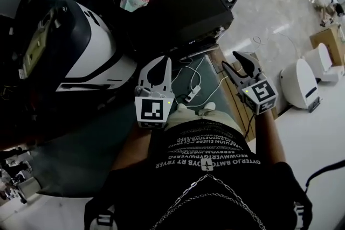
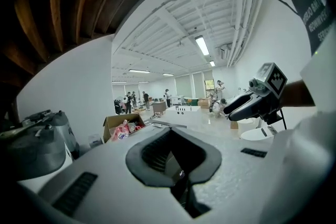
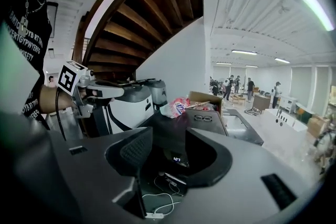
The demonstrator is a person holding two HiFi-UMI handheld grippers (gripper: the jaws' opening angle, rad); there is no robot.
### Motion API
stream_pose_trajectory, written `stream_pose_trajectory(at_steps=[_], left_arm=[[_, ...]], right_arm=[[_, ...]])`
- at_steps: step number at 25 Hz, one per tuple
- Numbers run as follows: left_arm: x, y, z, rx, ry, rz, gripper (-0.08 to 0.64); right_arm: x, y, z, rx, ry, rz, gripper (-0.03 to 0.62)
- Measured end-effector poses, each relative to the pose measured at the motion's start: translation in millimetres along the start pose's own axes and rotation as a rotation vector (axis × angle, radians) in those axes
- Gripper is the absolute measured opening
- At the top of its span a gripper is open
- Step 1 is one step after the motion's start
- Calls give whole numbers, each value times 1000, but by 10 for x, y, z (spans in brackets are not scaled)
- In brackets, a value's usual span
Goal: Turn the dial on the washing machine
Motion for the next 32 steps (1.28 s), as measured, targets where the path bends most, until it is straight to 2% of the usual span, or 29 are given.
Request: stream_pose_trajectory(at_steps=[6, 9, 13, 16, 24, 32], left_arm=[[-142, -119, 2, 27, -26, 23, 5], [-68, -172, -12, 11, -41, 39, 5], [-14, -171, -130, 2, -42, 18, 5], [26, -173, -288, -22, -23, 29, 5], [119, -10, -841, -12, 72, 49, 5], [190, -326, -1245, -90, 142, 91, 5]], right_arm=[[-58, -35, -85, -9, -67, 4, 196], [81, -188, -97, -41, -99, -23, 198], [317, -358, -164, -70, -120, -40, 198], [525, -520, -271, -102, -117, -36, 198], [1221, -1067, -798, -159, -84, -92, 198], [1747, -1510, -1443, -223, -26, -45, 199]])
Point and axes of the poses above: the fingertips, and each gripper's own axes: z backward along the fingers, x to its right, y out of its top, the point moved 5 cm from there along z, backward along the fingers, and after that the axes turned 2 degrees about -z, right-handed, at the moved point
